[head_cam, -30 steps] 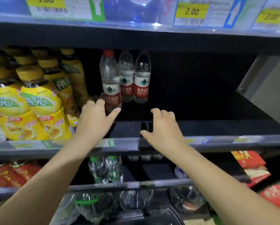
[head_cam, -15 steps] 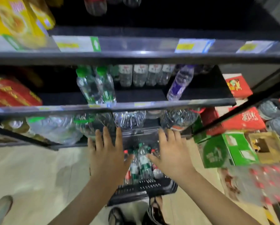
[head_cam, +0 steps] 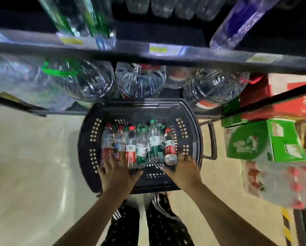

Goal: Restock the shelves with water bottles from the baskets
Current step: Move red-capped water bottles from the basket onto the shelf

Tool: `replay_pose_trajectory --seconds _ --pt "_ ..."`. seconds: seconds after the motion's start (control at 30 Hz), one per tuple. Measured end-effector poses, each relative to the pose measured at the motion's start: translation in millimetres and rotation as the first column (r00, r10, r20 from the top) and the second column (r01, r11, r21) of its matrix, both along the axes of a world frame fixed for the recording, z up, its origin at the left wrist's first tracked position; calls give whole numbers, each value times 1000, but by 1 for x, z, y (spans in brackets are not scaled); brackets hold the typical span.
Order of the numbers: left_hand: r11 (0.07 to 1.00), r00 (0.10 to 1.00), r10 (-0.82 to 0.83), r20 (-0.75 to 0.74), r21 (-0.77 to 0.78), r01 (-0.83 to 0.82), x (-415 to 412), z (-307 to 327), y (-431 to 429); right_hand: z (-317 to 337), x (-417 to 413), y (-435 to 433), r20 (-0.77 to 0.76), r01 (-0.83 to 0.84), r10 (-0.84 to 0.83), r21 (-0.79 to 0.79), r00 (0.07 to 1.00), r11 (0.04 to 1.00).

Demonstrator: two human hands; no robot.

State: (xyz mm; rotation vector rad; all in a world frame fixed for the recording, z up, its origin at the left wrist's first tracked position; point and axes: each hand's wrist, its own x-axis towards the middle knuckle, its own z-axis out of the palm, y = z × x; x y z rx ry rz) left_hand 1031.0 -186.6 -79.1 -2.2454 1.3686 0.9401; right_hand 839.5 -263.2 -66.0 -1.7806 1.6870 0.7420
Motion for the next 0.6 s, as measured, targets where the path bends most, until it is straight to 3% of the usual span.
replay_pose_trajectory --seconds 0.2,0.33,0.43,0.6 --pt "991 992 122 -22 61 -121 8 -111 -2 -118 -6 -13 1 111 -112 65 994 992" --pt "983 983 182 19 36 -182 23 -166 -6 -172 2 -9 14 49 -49 19 999 999" --pt "969 969 246 40 15 -247 39 -192 -12 -202 25 1 157 50 -41 -54 987 997" --pt "902 918 393 -57 -170 -397 63 -214 -27 -242 90 -2 504 250 -203 -27 840 968"
